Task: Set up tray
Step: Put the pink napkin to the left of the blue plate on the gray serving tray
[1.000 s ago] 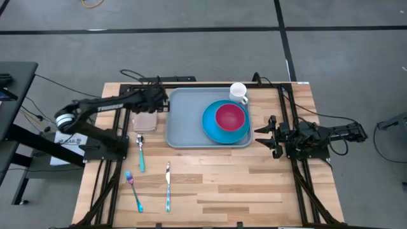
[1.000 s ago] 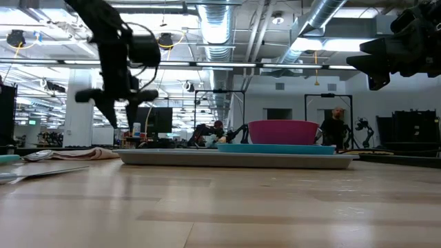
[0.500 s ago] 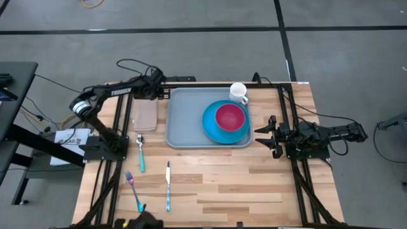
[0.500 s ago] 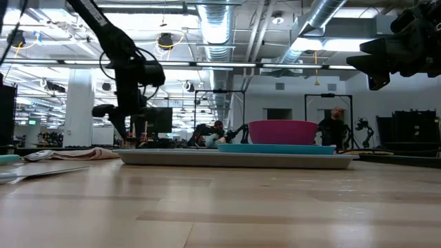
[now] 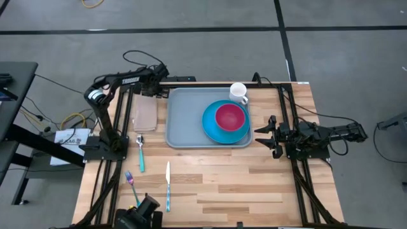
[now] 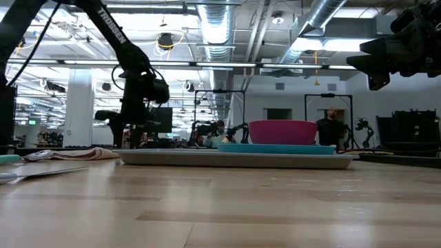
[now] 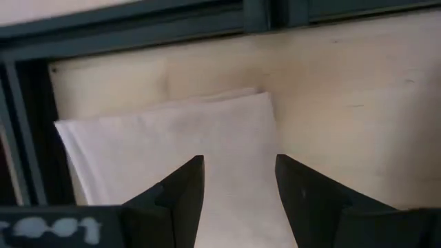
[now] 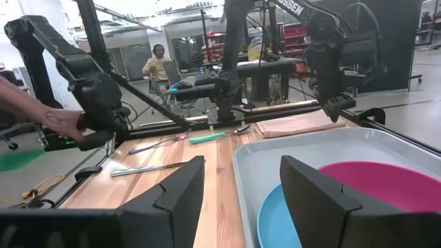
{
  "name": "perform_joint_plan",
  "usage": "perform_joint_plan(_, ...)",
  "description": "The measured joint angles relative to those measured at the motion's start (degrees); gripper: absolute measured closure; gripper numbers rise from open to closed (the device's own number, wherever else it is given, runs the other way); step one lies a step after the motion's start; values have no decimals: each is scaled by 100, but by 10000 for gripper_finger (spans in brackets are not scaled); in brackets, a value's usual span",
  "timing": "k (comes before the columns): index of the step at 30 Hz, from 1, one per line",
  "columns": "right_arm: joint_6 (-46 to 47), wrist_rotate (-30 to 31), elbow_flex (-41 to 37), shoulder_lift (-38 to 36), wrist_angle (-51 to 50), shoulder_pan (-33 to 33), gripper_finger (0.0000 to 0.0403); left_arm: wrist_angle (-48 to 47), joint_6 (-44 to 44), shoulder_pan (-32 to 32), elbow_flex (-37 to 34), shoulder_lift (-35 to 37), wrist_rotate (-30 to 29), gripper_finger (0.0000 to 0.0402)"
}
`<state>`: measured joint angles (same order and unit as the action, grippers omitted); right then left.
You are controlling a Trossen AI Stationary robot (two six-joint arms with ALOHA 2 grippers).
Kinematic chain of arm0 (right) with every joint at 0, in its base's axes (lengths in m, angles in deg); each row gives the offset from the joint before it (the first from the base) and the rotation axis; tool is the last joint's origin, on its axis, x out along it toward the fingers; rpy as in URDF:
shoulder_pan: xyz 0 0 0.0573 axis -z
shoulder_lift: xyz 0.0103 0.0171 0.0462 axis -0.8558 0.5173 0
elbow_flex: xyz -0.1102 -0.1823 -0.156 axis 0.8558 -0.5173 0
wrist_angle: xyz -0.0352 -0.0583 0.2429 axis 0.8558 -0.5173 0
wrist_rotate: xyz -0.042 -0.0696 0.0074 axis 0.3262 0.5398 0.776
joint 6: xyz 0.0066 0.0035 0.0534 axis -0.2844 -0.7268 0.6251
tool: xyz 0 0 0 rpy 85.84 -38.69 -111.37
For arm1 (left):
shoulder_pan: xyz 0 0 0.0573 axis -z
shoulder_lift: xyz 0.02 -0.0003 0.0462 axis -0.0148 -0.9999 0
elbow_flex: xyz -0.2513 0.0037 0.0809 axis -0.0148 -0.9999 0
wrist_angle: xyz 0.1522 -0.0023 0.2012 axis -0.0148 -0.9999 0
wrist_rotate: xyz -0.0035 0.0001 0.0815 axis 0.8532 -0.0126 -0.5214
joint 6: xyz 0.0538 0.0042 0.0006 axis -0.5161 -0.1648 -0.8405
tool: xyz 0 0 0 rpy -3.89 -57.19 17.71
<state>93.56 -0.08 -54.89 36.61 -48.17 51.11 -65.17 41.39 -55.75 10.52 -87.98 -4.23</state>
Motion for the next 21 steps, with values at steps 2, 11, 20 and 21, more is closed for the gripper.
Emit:
perform_joint_plan(2,1,-1,0,0,0,-1,221,13,26,-77,-1,-34,147,233)
perform_joint_plan(11,1,-1,0,0,1,-1,221,9,234,-193,-17,-29,624,233)
perform_joint_plan(20,1,-3,0,1,0,-1,221,43,323,-169,28,-410,923,233)
perform_joint_plan(21,1,-1,0,1,0,-1,221,44,292,-145,20,-440,901,233)
